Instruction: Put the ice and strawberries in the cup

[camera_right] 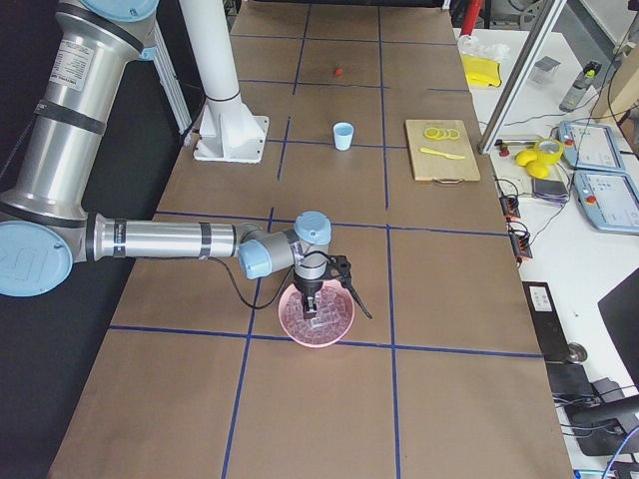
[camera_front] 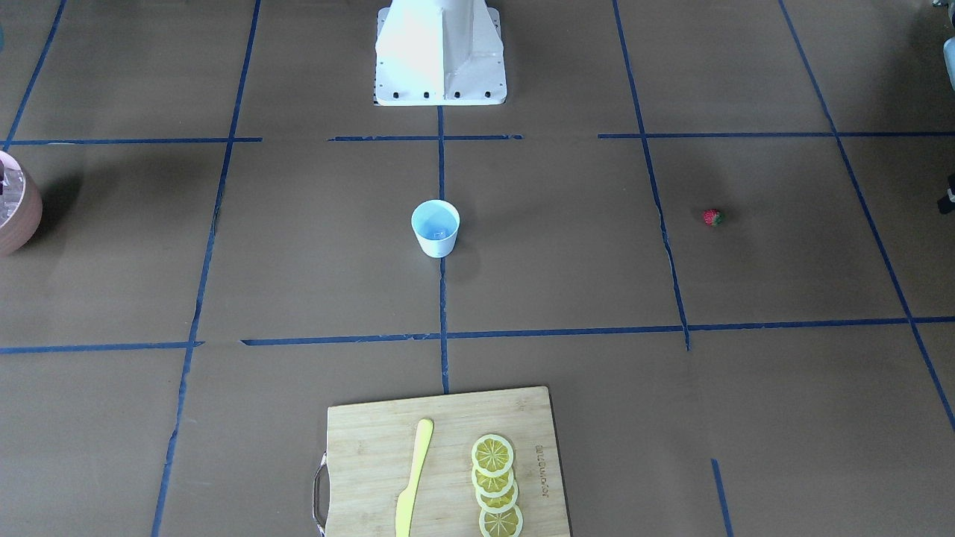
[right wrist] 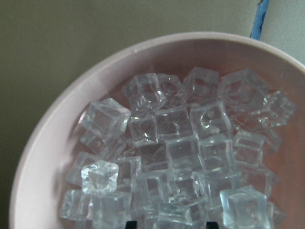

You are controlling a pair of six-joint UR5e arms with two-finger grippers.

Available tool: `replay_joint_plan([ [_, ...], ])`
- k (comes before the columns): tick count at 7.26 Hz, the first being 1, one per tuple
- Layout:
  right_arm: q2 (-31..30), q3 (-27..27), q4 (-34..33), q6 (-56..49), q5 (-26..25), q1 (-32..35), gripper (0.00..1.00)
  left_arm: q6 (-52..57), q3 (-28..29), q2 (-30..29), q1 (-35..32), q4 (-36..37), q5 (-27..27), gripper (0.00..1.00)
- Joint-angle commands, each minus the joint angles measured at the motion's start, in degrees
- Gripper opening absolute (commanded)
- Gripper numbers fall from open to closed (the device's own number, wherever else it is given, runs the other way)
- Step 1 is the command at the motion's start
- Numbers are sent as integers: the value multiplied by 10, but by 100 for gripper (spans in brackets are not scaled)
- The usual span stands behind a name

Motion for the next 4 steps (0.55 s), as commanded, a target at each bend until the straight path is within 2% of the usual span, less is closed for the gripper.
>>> replay_joint_plan([
  [1, 5, -1, 0, 1, 1, 0, 30, 0, 0, 1, 0, 0, 1, 100],
  [2, 5, 2, 1, 1, 2, 0, 15, 0, 0, 1, 0, -1, 0, 100],
  [3, 5, 8, 1, 1, 4, 2, 5, 0, 0, 1, -1, -1, 0, 100],
  [4, 0, 32, -3, 1, 10, 3, 2, 0, 0, 1, 0, -1, 0, 100],
])
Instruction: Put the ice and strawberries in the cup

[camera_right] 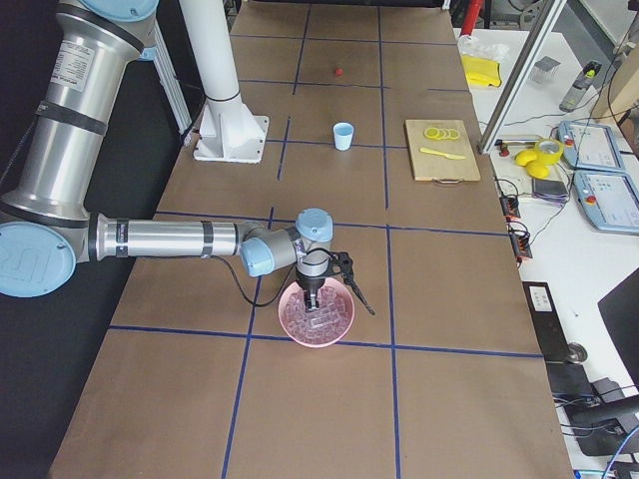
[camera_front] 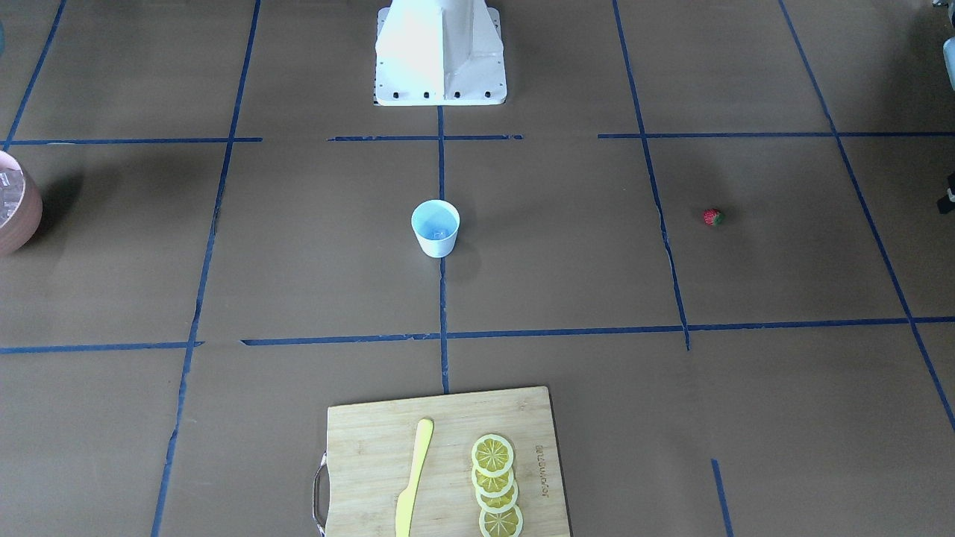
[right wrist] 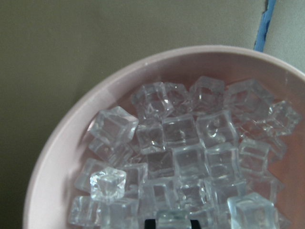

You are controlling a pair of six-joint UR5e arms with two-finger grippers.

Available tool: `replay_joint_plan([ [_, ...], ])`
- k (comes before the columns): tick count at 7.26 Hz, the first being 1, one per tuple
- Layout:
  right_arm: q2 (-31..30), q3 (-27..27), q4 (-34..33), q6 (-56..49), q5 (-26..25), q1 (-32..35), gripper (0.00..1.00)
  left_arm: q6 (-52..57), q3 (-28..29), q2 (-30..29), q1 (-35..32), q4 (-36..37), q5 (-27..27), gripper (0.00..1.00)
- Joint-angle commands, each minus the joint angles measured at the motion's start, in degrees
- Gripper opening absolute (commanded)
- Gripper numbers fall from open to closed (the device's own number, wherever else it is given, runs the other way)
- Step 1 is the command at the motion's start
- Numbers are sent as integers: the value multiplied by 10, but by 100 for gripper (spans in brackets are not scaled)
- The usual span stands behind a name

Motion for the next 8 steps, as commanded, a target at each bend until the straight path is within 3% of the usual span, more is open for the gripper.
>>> replay_joint_plan([
  [1, -10, 52, -11, 1, 7, 5, 0, 0, 0, 0, 0, 0, -1, 100],
  [4, -10, 176, -105, 3, 7, 13, 0, 0, 0, 1, -1, 0, -1, 100],
  [6, 94, 184, -141, 25, 86, 16, 0, 0, 1, 3, -1, 0, -1, 100],
  [8, 267, 174, -263, 115, 83, -34, 1, 0, 3, 4, 0, 0, -1, 100],
])
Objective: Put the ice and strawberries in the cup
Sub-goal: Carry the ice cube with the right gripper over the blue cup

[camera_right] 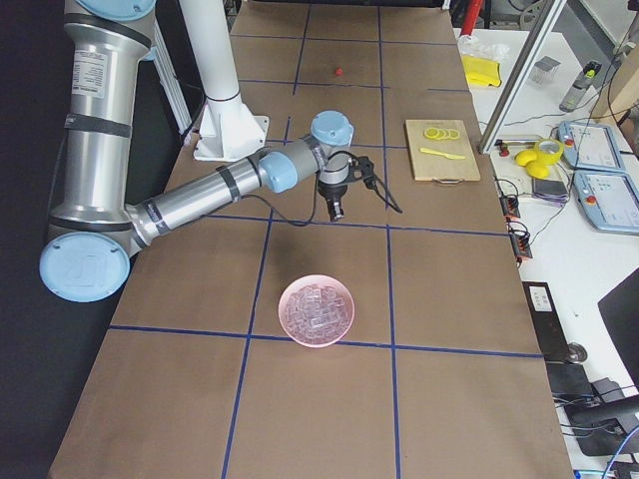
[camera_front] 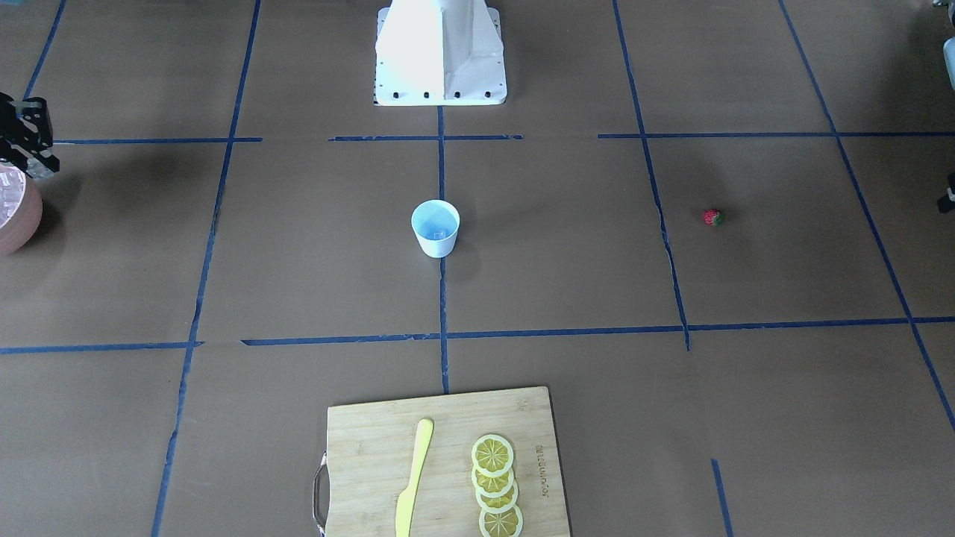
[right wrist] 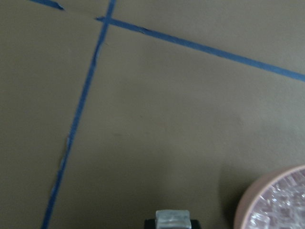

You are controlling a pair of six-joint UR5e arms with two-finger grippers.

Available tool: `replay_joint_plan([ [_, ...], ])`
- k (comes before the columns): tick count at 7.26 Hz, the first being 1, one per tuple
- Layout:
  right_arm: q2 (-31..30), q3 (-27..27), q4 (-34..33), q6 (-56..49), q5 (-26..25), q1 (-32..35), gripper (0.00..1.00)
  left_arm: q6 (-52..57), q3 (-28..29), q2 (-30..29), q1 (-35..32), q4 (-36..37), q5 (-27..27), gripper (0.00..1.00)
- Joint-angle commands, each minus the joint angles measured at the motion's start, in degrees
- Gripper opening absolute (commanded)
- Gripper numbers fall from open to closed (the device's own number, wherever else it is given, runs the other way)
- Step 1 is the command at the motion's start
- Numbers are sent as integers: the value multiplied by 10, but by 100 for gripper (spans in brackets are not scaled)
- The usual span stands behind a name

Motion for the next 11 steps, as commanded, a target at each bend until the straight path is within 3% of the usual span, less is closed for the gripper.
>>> replay_joint_plan([
  [1, 179, -26, -112, 84, -5, -74, 1, 0, 2, 1, 0, 0, 0, 100],
  [3, 310, -95, -121, 211, -86, -177, 1, 1, 7, 1, 1, 0, 1, 100],
  [7, 466, -237, -118, 334, -187, -286, 1, 2, 9, 1, 1, 0, 1, 100],
  [11, 485, -280, -116, 334, -214, -326, 1, 7, 15, 1, 1, 0, 1, 100],
])
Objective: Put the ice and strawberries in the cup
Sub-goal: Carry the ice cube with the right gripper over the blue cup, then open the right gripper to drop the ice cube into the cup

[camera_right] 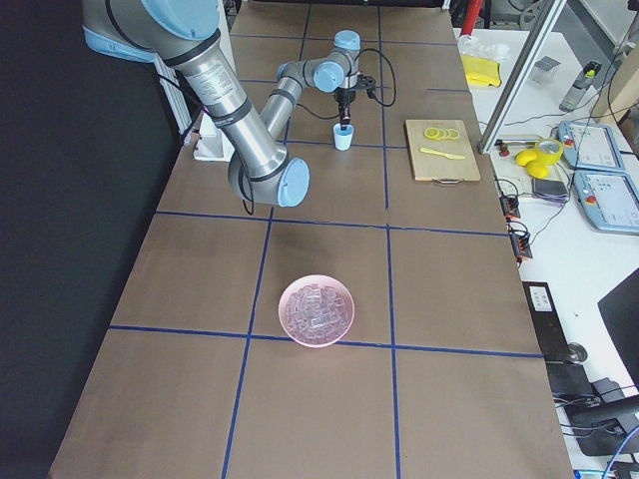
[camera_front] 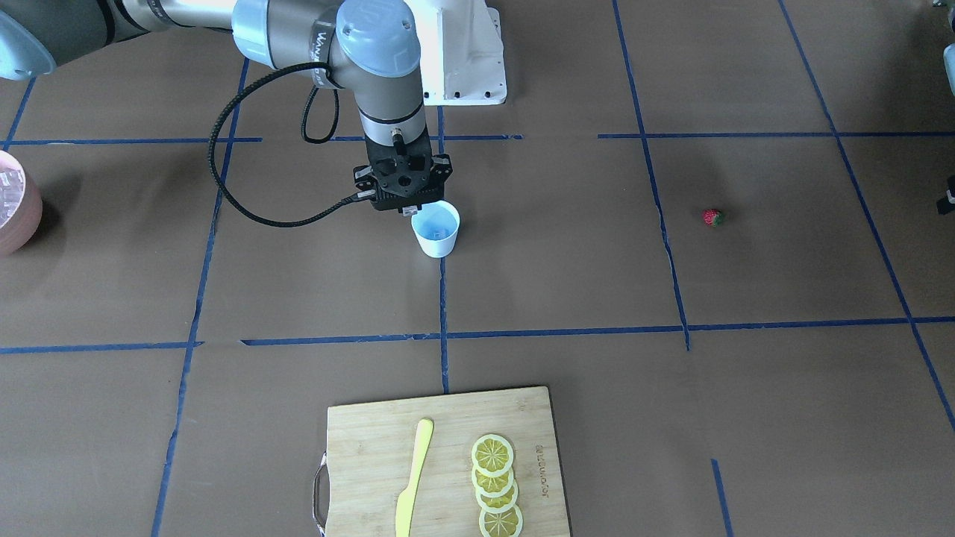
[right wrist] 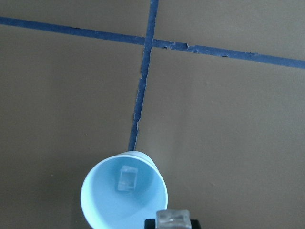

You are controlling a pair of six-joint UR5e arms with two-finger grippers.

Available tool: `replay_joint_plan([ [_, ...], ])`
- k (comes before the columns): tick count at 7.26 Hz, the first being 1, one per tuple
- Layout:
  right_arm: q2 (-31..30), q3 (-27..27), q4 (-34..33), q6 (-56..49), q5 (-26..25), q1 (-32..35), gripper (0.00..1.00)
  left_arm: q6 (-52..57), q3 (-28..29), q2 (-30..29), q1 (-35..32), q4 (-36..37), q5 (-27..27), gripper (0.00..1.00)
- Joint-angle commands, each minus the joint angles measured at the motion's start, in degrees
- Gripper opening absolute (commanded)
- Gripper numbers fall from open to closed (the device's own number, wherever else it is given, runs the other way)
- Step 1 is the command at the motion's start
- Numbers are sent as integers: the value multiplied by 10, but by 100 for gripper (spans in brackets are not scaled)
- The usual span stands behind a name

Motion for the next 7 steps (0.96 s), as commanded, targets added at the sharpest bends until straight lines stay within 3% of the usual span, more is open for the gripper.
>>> replay_joint_plan([
  [1, 7, -14, 1, -1, -6, -12, 1, 1, 0, 1, 0, -1, 0, 100],
  [3, 8, -32, 37, 1, -7, -16, 1, 1, 0, 1, 0, -1, 1, 100],
  [7, 27, -46, 37, 1, -7, -18, 5, 0, 0, 1, 0, -1, 0, 100],
])
